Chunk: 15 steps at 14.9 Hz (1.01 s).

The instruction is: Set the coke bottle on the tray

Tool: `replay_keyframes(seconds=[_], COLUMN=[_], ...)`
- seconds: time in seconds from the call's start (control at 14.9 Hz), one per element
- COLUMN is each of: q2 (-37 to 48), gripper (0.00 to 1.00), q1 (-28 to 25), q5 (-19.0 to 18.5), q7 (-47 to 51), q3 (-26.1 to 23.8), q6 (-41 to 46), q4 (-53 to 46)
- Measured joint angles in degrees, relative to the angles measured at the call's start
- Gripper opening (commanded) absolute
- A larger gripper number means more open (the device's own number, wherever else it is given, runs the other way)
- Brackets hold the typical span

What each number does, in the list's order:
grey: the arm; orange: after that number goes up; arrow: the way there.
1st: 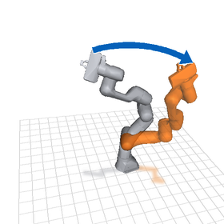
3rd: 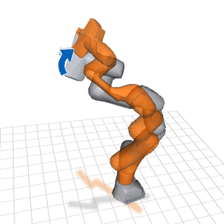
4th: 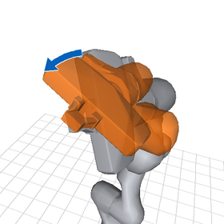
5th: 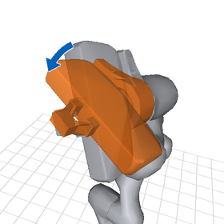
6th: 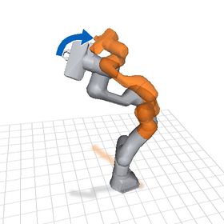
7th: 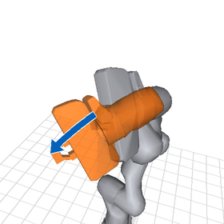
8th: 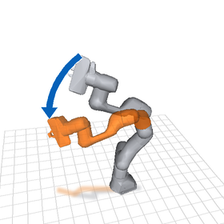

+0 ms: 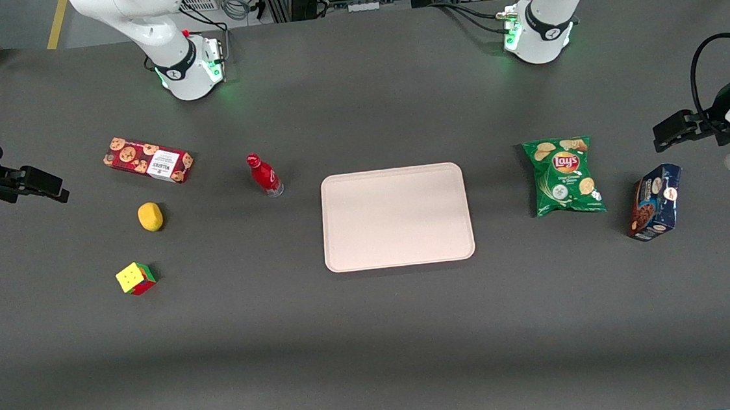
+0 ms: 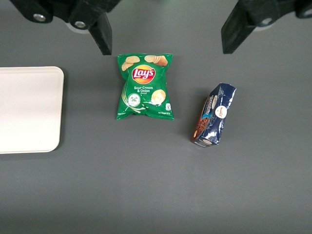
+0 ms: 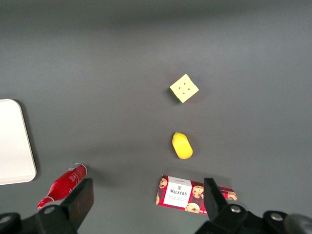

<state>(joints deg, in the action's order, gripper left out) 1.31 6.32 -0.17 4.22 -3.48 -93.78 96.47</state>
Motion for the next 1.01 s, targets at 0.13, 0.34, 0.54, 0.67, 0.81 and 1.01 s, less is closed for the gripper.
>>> replay_keyframes(seconds=[0.13, 0.34, 0.54, 0.67, 0.81, 1.01], q2=[0.00, -0.01, -0.19, -0.45, -0.62, -0.62], gripper=[1.00, 1.00, 1.00, 1.00, 1.00, 1.00], q1=[0.15, 0.67, 0.72, 0.72, 0.69, -1.21], q5=[-0.02, -0.03, -0.03, -0.03, -0.02, 0.02], q7=[0.00, -0.01, -0.01, -0.01, -0.02, -0.07], q3=[-0.02, -0.03, -0.05, -0.07, -0.39, -1.06], q6=[-0.02, -0.07, -0.08, -0.08, 0.18, 1.13], q4=[0.00, -0.14, -0.36, -0.36, -0.37, -0.64])
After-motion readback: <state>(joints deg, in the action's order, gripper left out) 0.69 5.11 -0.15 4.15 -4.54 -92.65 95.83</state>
